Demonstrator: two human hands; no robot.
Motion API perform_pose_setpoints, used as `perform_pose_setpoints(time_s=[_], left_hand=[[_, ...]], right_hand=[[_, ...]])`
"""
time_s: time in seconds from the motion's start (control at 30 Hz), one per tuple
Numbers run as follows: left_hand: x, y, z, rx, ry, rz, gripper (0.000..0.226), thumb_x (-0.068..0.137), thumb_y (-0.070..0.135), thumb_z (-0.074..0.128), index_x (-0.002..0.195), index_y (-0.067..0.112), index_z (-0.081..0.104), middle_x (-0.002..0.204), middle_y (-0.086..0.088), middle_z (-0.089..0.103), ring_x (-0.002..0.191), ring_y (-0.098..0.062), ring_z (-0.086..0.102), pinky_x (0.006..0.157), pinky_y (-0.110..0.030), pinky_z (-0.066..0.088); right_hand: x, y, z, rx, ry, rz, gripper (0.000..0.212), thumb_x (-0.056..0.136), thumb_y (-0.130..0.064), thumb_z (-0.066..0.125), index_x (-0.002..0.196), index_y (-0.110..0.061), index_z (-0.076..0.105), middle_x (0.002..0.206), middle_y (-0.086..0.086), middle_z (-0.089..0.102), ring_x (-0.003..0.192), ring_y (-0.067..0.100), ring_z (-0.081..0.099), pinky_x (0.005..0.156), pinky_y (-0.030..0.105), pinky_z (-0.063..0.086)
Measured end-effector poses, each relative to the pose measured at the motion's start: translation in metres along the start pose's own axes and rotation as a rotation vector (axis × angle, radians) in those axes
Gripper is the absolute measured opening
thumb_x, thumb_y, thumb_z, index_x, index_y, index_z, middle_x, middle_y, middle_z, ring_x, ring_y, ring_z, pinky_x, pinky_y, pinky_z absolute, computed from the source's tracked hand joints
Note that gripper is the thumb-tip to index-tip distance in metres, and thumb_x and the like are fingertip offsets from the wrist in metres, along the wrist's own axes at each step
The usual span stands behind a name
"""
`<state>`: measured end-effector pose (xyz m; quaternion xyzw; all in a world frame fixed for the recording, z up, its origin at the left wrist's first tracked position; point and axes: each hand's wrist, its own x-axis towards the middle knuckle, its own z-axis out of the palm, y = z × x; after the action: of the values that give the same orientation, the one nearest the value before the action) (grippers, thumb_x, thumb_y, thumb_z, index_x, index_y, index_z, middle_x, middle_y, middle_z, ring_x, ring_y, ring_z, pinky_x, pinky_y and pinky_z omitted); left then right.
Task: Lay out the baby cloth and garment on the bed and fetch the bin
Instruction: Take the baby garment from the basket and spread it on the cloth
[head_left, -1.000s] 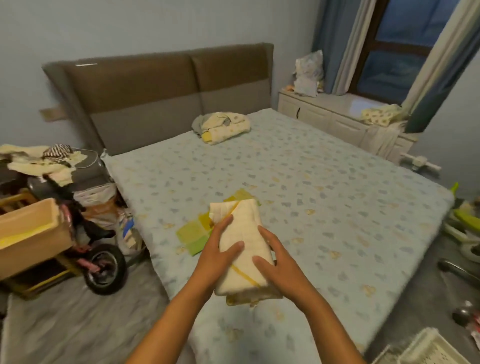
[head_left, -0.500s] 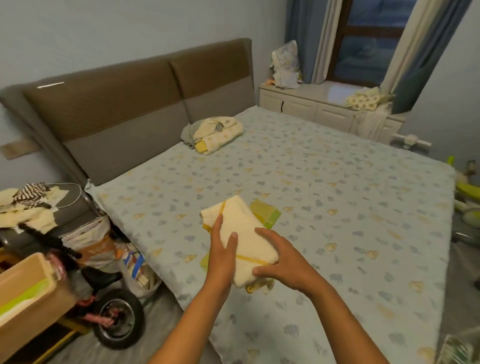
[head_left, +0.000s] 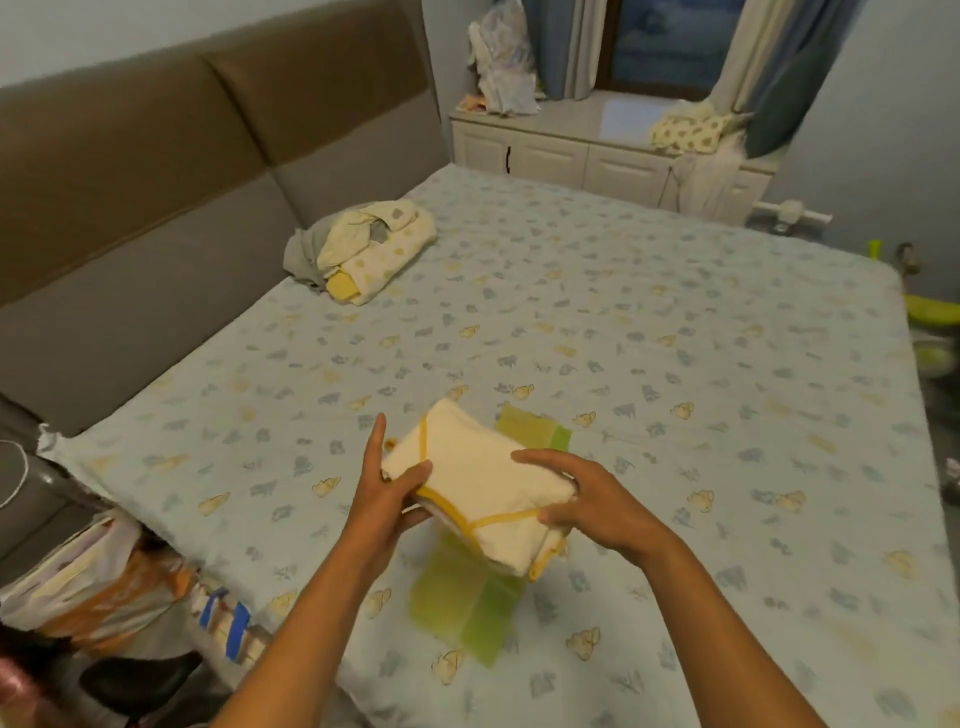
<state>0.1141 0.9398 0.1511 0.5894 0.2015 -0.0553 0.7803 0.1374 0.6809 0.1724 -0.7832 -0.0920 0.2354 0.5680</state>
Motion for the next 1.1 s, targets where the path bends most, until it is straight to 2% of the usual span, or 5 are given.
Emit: perform_pose_setpoints(time_s=[0.13,0.33,0.7,0.97,1.1], left_hand=[[0.088,-0.009,-0.021,-0.087,-0.023,-0.076,0.08,0.088,0.001,0.066,0.142,0.051,0.037,0.131,0.011,0.055,0.103,-0.027,0.067,0.068,-0.04,0.061],[0.192,-0.072,-0.029,0.0,-0.157,-0.161,0.066,0.09,0.008,0.066,0.143,0.039,0.043,0.139,0.001,0.057,0.113,-0.026,0.061,0.061,-0.029,0.06],[0.308,-0.205,-0.039,0.439,-0.239,-0.424,0.05,0.086,0.023,0.073,0.127,0.012,0.045,0.12,-0.012,0.06,0.104,-0.027,0.065,0.079,-0.043,0.061],[0.337,-0.263,-0.023,0.689,-0.281,-0.252,0.062,0.065,0.056,0.075,0.113,0.024,0.053,0.108,-0.003,0.065,0.097,-0.023,0.067,0.08,-0.052,0.059],[0.341,-0.261,-0.024,0.828,-0.208,-0.259,0.058,0.059,0.065,0.071,0.096,0.021,0.064,0.098,-0.008,0.069,0.091,-0.029,0.068,0.08,-0.053,0.057]], right_hand=[[0.064,0.028,0.025,0.262,0.438,0.061,0.062,0.083,-0.004,0.07,0.133,-0.037,0.054,0.127,-0.007,0.055,0.098,0.007,0.06,0.07,0.017,0.054],[0.147,0.091,0.063,0.442,0.783,0.248,0.068,0.087,-0.014,0.069,0.142,-0.041,0.04,0.144,-0.002,0.043,0.124,0.018,0.049,0.097,0.044,0.051],[0.219,0.247,0.072,0.3,0.878,0.428,0.076,0.087,-0.004,0.063,0.148,-0.036,0.032,0.152,-0.007,0.035,0.136,0.022,0.041,0.111,0.049,0.038],[0.241,0.332,0.058,0.227,0.868,0.428,0.076,0.089,0.001,0.059,0.151,-0.026,0.026,0.155,-0.005,0.032,0.142,0.015,0.032,0.115,0.033,0.029],[0.241,0.344,0.051,0.126,0.857,0.45,0.081,0.084,-0.01,0.068,0.151,-0.029,0.026,0.15,0.0,0.04,0.134,0.019,0.041,0.11,0.044,0.039]])
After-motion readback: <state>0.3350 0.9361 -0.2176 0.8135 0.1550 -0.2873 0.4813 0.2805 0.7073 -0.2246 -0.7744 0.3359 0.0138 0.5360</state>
